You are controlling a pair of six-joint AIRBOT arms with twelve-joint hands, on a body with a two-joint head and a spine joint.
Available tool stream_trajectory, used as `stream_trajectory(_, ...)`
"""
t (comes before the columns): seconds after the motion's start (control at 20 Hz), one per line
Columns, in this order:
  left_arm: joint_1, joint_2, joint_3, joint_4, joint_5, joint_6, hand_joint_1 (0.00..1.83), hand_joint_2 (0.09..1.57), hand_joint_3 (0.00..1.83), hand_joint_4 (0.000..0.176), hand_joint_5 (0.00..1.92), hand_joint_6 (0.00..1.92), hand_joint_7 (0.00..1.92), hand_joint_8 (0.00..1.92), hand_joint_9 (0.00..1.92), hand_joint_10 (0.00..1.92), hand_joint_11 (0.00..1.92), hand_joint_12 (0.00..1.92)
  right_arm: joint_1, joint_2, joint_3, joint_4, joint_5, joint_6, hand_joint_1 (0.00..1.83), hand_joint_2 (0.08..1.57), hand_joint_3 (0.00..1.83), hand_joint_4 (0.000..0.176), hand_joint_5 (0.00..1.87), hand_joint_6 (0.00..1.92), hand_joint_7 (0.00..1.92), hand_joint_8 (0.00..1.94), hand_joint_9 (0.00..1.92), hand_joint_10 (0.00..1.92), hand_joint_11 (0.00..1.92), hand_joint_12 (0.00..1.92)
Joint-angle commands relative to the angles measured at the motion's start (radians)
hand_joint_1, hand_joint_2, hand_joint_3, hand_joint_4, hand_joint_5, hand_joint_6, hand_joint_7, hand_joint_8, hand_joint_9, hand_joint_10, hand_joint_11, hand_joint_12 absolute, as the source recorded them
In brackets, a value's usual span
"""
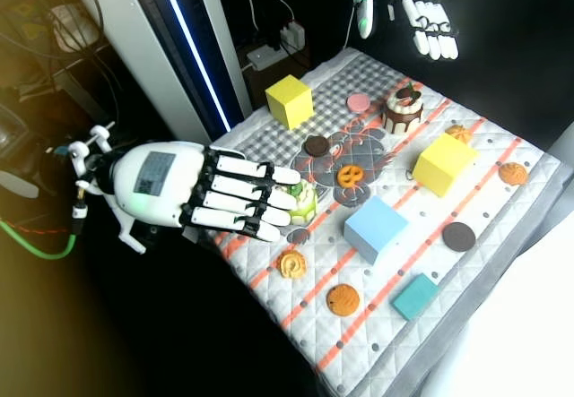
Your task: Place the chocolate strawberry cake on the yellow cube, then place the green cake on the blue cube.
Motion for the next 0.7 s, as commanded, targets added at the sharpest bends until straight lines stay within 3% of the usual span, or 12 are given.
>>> stream_trajectory(0.0, -0.008, 0.004, 0.001, 0.009, -0.121, -0.004, 0.37, 1.21, 0.01, 0.046, 0.4, 0.01, 0.51, 0.0, 0.51, 0.04, 0.0, 0.96, 0.006, -0.005, 0.002, 0.017, 0.12, 0.004, 0.3, 1.25, 0.01, 0.0, 0.51, 0.01, 0.39, 0.01, 0.41, 0.01, 0.17, 0.55)
stream_trajectory(0.05, -0.008, 0.004, 0.001, 0.009, -0.121, -0.004, 0.41, 1.21, 0.0, 0.042, 0.4, 0.01, 0.5, 0.0, 0.51, 0.03, 0.0, 1.22, 0.006, -0.006, 0.003, 0.017, 0.12, 0.004, 0.3, 1.25, 0.01, 0.0, 0.52, 0.01, 0.39, 0.0, 0.42, 0.01, 0.16, 0.55)
stream_trajectory(0.1, -0.008, 0.003, 0.002, 0.009, -0.12, -0.004, 0.41, 1.21, 0.0, 0.041, 0.4, 0.0, 0.5, 0.0, 0.53, 0.03, 0.04, 1.29, 0.006, -0.007, 0.003, 0.017, 0.12, 0.004, 0.33, 1.25, 0.0, 0.0, 0.52, 0.01, 0.4, 0.0, 0.42, 0.01, 0.17, 0.55)
stream_trajectory(0.15, -0.008, 0.003, 0.002, 0.009, -0.12, -0.004, 0.41, 1.21, 0.0, 0.041, 0.41, 0.01, 0.51, 0.01, 0.54, 0.03, 0.06, 1.31, 0.006, -0.008, 0.004, 0.017, 0.12, 0.004, 0.29, 1.25, 0.0, 0.007, 0.51, 0.0, 0.4, 0.0, 0.41, 0.01, 0.17, 0.55)
stream_trajectory(0.2, -0.008, 0.001, 0.005, 0.005, -0.122, -0.004, 0.42, 1.2, 0.0, 0.034, 0.41, 0.01, 0.51, 0.0, 0.54, 0.03, 0.07, 1.31, 0.005, -0.009, 0.004, 0.017, 0.12, 0.004, 0.28, 1.25, 0.0, 0.003, 0.52, 0.0, 0.4, 0.0, 0.42, 0.01, 0.18, 0.55)
stream_trajectory(0.25, -0.008, -0.002, 0.008, 0.002, -0.124, -0.004, 0.44, 1.18, 0.0, 0.05, 0.39, 0.0, 0.5, 0.0, 0.52, 0.02, 0.01, 1.24, 0.004, -0.009, 0.004, 0.017, 0.12, 0.004, 0.28, 1.25, 0.0, 0.0, 0.52, 0.0, 0.4, 0.0, 0.43, 0.01, 0.19, 0.55)
stream_trajectory(0.3, -0.011, -0.008, 0.015, -0.006, -0.128, -0.004, 0.51, 1.15, 0.0, 0.051, 0.39, 0.0, 0.48, 0.0, 0.51, 0.01, 0.0, 1.23, 0.003, -0.01, 0.005, 0.017, 0.12, 0.004, 0.3, 1.25, 0.0, 0.0, 0.52, 0.0, 0.41, 0.0, 0.43, 0.01, 0.2, 0.55)
stream_trajectory(0.4, -0.033, -0.028, 0.045, -0.032, -0.129, -0.004, 0.73, 1.03, 0.0, 0.055, 0.31, 0.0, 0.33, 0.0, 0.31, 0.0, 0.0, 0.81, 0.002, -0.01, 0.005, 0.017, 0.119, 0.004, 0.29, 1.25, 0.0, 0.0, 0.51, 0.0, 0.41, 0.0, 0.43, 0.01, 0.2, 0.55)
stream_trajectory(0.45, -0.048, -0.04, 0.062, -0.046, -0.125, -0.004, 0.76, 1.0, 0.0, 0.061, 0.28, 0.0, 0.31, 0.0, 0.28, 0.0, 0.0, 0.74, 0.002, -0.011, 0.006, 0.017, 0.119, 0.004, 0.29, 1.25, 0.0, 0.0, 0.51, 0.0, 0.41, 0.0, 0.44, 0.01, 0.21, 0.54)
stream_trajectory(0.55, -0.079, -0.065, 0.1, -0.076, -0.097, -0.004, 0.83, 0.94, 0.0, 0.109, 0.21, 0.0, 0.22, 0.0, 0.15, 0.01, 0.0, 0.45, 0.001, -0.013, 0.007, 0.017, 0.119, 0.004, 0.31, 1.26, 0.0, 0.0, 0.5, 0.0, 0.4, 0.0, 0.44, 0.0, 0.23, 0.53)
stream_trajectory(0.6, -0.095, -0.083, 0.123, -0.095, -0.069, -0.002, 0.81, 0.92, 0.0, 0.12, 0.17, 0.0, 0.19, 0.0, 0.13, 0.0, 0.0, 0.37, 0.001, -0.015, 0.007, 0.017, 0.119, 0.004, 0.31, 1.26, 0.0, 0.003, 0.5, 0.0, 0.4, 0.0, 0.44, 0.0, 0.24, 0.53)
stream_trajectory(0.65, -0.105, -0.097, 0.14, -0.108, -0.045, 0.003, 0.84, 0.89, 0.0, 0.117, 0.16, 0.0, 0.19, 0.0, 0.12, 0.0, 0.0, 0.28, 0.001, -0.015, 0.007, 0.017, 0.119, 0.004, 0.3, 1.26, 0.0, 0.004, 0.5, 0.0, 0.4, 0.0, 0.45, 0.0, 0.23, 0.53)
